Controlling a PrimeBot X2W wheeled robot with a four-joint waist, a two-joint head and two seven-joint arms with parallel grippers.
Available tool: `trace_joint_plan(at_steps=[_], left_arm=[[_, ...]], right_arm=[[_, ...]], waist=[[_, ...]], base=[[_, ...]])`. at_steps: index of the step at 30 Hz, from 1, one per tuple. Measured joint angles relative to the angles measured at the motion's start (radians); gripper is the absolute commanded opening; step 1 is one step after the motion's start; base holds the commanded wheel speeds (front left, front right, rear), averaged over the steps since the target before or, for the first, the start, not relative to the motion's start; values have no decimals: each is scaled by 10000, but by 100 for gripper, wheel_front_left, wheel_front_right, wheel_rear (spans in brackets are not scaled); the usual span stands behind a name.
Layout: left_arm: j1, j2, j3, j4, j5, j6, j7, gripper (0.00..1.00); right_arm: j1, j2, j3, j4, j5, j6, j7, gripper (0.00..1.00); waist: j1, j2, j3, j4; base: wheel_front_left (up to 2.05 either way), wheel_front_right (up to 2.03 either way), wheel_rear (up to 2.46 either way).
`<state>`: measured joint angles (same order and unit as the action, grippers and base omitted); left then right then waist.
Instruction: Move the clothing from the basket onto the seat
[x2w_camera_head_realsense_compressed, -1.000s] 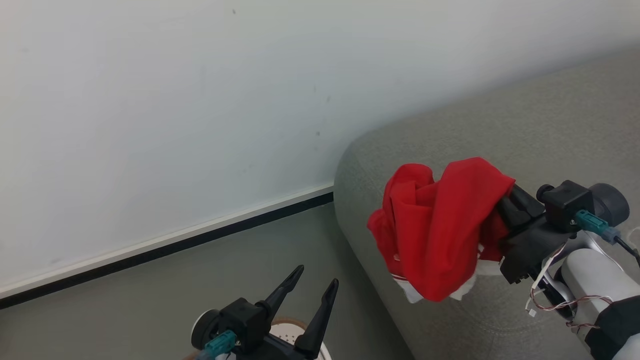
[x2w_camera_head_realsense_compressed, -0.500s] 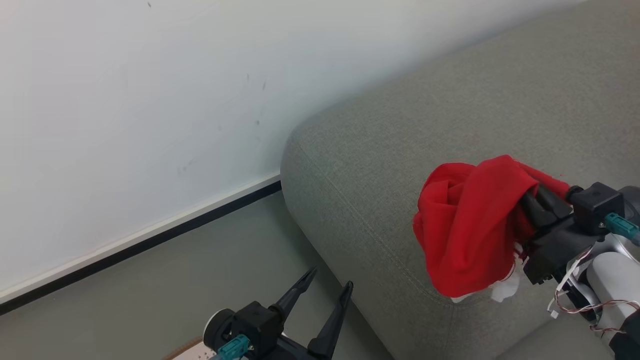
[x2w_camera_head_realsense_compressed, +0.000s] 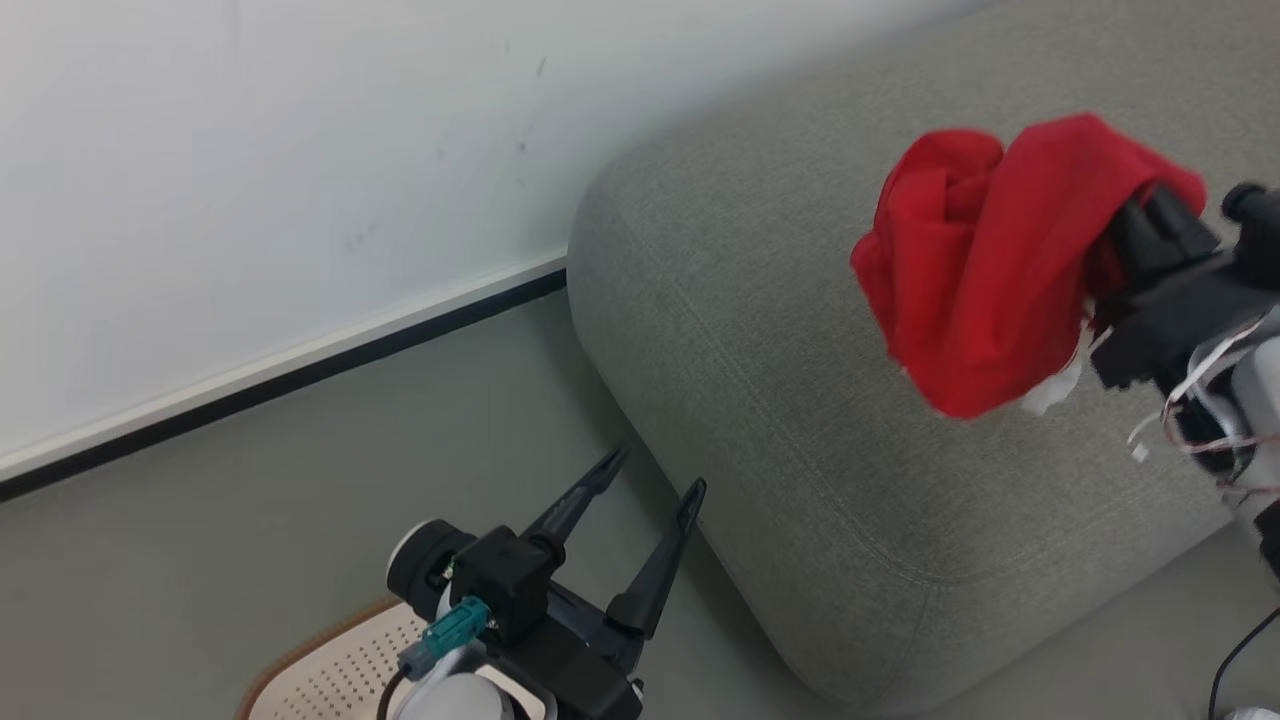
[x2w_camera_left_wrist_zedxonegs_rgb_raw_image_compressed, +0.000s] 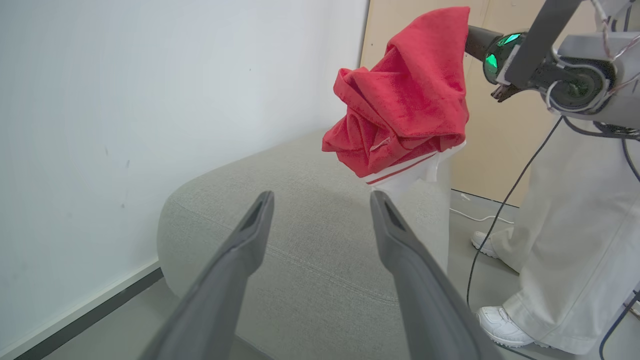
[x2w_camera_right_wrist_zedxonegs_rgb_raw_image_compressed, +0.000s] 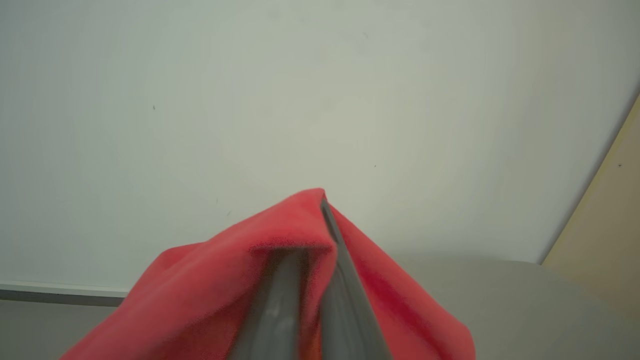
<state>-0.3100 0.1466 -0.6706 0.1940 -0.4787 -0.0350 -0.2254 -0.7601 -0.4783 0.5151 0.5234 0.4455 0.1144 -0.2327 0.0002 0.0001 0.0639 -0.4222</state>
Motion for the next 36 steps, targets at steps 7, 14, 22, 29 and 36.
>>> trace_joint_plan(at_steps=[7, 14, 22, 29, 36], left_arm=[[-818, 222, 105, -403, 347, -12, 267, 100], [-1356, 600, 242, -905, 593, -13, 558, 100], [-1844, 970, 449, -1653, 782, -4, 794, 100], [-2241, 1145, 430, -2401, 1150, -4, 1108, 100], [-2695, 1210, 268, -2970, 1390, -13, 1461, 100]], right_arm=[[-2205, -136, -612, 1099, 96, 4, 134, 0], [-3525, -598, -1183, 2034, 253, 4, 197, 0], [-4545, -957, -1406, 2966, 205, -198, 211, 0], [-5140, -1062, -1521, 3505, 82, -593, 192, 0], [-5229, -876, -1641, 3962, 42, -878, 92, 0]], waist=[[1, 1, 792, 504], [0, 1, 1635, 1095], [0, 1, 2706, 1663], [0, 1, 3840, 1912], [0, 2, 4806, 1857]], base=[[0, 0, 0], [0, 0, 0], [0, 0, 0], [0, 0, 0], [0, 0, 0]])
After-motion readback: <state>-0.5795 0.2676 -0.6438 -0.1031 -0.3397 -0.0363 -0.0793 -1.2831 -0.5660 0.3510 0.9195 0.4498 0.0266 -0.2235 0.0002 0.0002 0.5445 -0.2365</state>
